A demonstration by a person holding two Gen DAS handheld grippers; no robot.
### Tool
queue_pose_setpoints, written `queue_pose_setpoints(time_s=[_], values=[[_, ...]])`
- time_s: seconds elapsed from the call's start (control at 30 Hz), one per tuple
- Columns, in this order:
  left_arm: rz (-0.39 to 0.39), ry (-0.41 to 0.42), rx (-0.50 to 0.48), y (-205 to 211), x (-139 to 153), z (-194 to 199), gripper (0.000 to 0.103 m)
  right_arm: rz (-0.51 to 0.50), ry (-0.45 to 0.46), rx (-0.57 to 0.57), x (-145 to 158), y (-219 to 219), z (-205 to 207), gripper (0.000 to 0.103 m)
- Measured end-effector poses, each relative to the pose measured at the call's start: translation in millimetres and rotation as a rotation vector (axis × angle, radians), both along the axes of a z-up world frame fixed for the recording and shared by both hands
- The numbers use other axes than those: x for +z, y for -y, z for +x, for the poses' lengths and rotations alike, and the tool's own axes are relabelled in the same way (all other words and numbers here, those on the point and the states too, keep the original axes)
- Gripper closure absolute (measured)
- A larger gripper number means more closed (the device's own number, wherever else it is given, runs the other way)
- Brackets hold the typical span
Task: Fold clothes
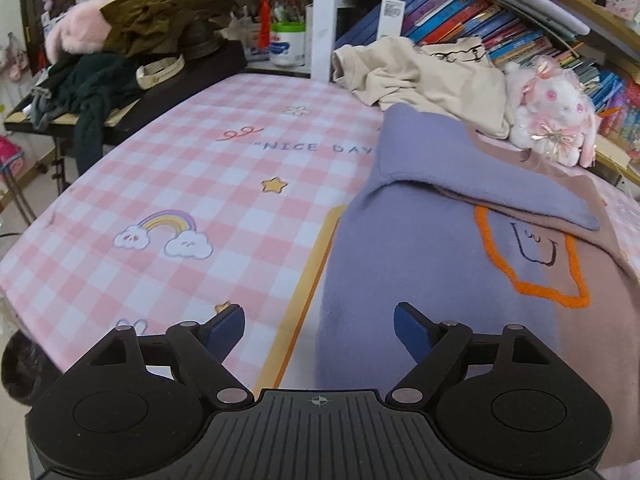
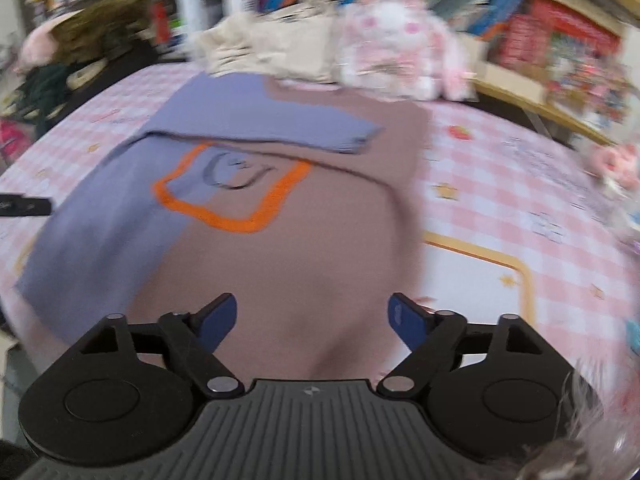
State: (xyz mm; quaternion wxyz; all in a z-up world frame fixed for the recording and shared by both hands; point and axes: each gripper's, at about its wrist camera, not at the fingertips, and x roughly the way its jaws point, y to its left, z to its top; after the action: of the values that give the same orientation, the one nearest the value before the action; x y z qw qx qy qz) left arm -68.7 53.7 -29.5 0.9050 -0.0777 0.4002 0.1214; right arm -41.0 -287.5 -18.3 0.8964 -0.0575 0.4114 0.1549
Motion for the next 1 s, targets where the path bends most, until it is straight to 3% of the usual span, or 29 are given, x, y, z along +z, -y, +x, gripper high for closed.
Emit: queue_pose_setpoints(time_s=[0.17,0.73,0.83,0.9,0.97,1.0], values=[[-0.005,0.02,-0.079,-4.0,0.5,-1.7,0.02,0.016,-0.019,-0.152,-1.3,12.4,-10.5,0.026],[-0.045,0.027,-0.243,-32.2,-11.8,-34.5,0.022,-0.006,-0.038,-0.392,-3.4,-7.6,-58.0,0.042],[-0.066,0.017,-0.251,-40.1,-11.0,-35.6,0.032,-0.007,-0.041,-0.398,-4.2,-11.3,-63.2,0.045],[-0.13,-0.008,-0.24,-46.0,-14.4,-33.9,0.039,0.0,-0.051,-0.405,-5.9,-12.4,-65.0,0.05],[-0.187,-0.027,-0.221,-50.2,-18.7,-32.5,0.055,0.016,-0.063,-0.423,-8.0,-10.4,-65.8,0.052],[-0.204,-0.032,-0.214,-51.3,-20.6,-32.2,0.055,0.024,-0.067,-0.436,-8.7,-8.4,-66.1,0.054]])
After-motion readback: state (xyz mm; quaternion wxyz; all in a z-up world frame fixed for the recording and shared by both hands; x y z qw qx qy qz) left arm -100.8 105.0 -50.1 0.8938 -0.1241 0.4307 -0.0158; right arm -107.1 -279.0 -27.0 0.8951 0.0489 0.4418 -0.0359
